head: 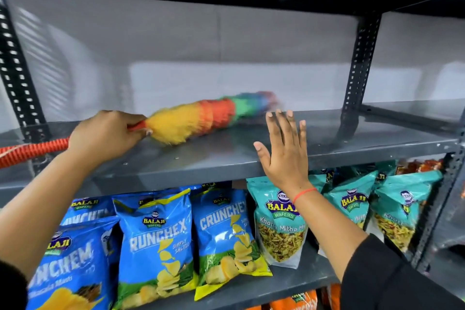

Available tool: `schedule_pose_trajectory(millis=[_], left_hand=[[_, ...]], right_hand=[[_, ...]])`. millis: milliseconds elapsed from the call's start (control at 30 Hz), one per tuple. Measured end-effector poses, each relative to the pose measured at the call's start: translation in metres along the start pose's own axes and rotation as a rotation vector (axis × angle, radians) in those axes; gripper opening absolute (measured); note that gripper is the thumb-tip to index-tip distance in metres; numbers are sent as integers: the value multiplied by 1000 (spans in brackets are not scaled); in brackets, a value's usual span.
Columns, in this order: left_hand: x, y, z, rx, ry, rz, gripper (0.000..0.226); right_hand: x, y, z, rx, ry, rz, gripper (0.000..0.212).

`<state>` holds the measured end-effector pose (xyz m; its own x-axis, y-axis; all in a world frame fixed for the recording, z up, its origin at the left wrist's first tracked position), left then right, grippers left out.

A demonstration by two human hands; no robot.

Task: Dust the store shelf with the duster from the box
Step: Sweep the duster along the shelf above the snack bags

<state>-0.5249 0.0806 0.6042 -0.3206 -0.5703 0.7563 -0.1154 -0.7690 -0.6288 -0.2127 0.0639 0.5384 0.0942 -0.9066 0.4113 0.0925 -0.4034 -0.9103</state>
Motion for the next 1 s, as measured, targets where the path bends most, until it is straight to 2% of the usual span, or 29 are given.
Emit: schedule_pose_trajectory(millis=[100,200,300,367,467,567,633,700,767,900,1000], left_hand=[[1,9,-13,5,144,-182,42],[2,8,-27,57,7,-309,44],[8,2,-32,123,-153,-179,38],[13,2,-31,124,-160,-90,34],[17,8,-29,96,17,-134,36],[16,12,-29,102,13,-240,40],[16,13,-27,132,-90,-202,39],[17,13,-21,115,-197,-94,37],[18,18,-14,87,-204,-31,35],[22,33,-25,154,-186,-95,32],[37,41,-33,249,-279,-8,36]], right_hand=[[-2,0,-10,48,-26,44,59],[-5,-1,-23,108,-36,54,59],[-6,-1,-26,106,-5,45,59],[-7,0,-26,101,-3,40,60],[-5,1,-26,79,-7,37,59],[0,-4,-42,83,-55,44,59],[4,-14,-68,149,-119,67,59],[6,-25,-99,225,-169,87,58],[7,-33,-123,261,-193,80,59],[2,-36,-139,319,-202,25,61],[-1,-37,-138,314,-231,-5,63]])
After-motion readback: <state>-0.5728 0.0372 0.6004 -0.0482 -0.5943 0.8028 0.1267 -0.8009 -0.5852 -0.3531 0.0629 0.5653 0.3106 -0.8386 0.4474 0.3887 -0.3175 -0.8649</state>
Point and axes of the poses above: each hand's wrist, its own y-axis away from the middle knuckle, its own x-axis out of the back of the hand, z = x × y, the point moved 3 cm from there along -y, towards the middle knuckle, and after that the axes turned 6 degrees about y, right-handed, at the moved point
